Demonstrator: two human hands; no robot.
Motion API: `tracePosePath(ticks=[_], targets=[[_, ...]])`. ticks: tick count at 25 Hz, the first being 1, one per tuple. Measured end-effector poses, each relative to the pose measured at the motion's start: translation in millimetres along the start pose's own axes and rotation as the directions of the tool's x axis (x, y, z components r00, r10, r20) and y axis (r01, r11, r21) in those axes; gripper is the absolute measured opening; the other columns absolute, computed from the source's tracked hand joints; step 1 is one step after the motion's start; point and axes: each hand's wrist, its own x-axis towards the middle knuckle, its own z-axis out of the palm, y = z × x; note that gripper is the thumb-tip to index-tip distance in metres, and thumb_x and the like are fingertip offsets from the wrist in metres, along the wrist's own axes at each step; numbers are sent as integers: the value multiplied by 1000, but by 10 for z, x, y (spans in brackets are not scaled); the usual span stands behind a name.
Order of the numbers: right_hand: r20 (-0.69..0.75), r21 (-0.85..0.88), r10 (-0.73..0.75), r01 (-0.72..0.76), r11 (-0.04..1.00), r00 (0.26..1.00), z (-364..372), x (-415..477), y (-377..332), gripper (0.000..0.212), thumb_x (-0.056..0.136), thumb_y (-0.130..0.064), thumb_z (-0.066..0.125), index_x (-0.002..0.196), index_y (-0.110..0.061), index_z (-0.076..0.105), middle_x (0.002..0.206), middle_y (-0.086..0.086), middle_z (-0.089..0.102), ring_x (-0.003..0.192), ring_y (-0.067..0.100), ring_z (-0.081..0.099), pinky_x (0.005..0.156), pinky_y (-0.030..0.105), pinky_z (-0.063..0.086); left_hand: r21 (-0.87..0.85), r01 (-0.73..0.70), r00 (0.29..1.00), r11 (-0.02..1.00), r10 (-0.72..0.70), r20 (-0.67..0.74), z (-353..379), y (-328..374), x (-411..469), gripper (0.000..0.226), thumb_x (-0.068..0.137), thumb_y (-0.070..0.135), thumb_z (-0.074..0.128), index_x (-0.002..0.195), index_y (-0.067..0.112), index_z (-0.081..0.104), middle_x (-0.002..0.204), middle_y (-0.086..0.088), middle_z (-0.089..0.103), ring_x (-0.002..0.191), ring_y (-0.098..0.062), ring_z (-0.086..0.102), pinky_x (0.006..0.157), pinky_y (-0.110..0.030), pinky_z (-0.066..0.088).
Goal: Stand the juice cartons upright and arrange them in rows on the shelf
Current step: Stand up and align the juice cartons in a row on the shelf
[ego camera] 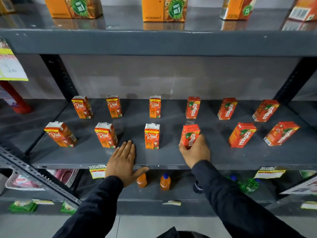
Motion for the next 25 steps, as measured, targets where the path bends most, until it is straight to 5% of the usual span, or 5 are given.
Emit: tracePosePath(ticks=[15,19,21,23,25], targets=[[-72,49,-10,14,999,997,1,98,146,75,63,-42,81,117,-11,40,117,14,61,106,36,59,89,47,51,28,22,999,999,-23,38,-44,11,7,113,72,89,6,150,7,8,160,-10,8,146,-24,5,119,-38,6],[-420,8,-414,459,888,808,56,-293,166,67,61,-40,78,114,-10,50,116,16,56,109,29,47,90,45,38,34,11,999,999,-12,37,-37,-8,13,116,69,90,-2,150,7,5,160,-11,4,147,-24,2,118,-38,3],[-131,97,-588,601,793,798,137,-455,72,53,70,-35,73,116,-16,54,116,7,57,106,18,51,90,46,46,17,1,1000,1000,-2,28,-31,-9,12,117,69,90,-4,149,6,8,159,-11,7,146,-25,4,118,-39,5],[221,207,-517,478,853,827,218,-456,-129,64,77,-31,71,133,-19,43,131,1,50,117,12,50,99,36,45,5,-8,1000,1000,8,21,-36,-12,9,117,69,90,-3,149,5,10,159,-12,9,146,-26,6,119,-39,7],[352,224,-421,361,905,836,300,-349,-339,74,79,-31,71,141,-23,32,137,-3,50,123,11,49,100,27,41,5,-10,1000,1000,9,29,-40,-17,6,116,70,89,-1,149,6,7,160,-11,6,147,-25,3,119,-39,6]])
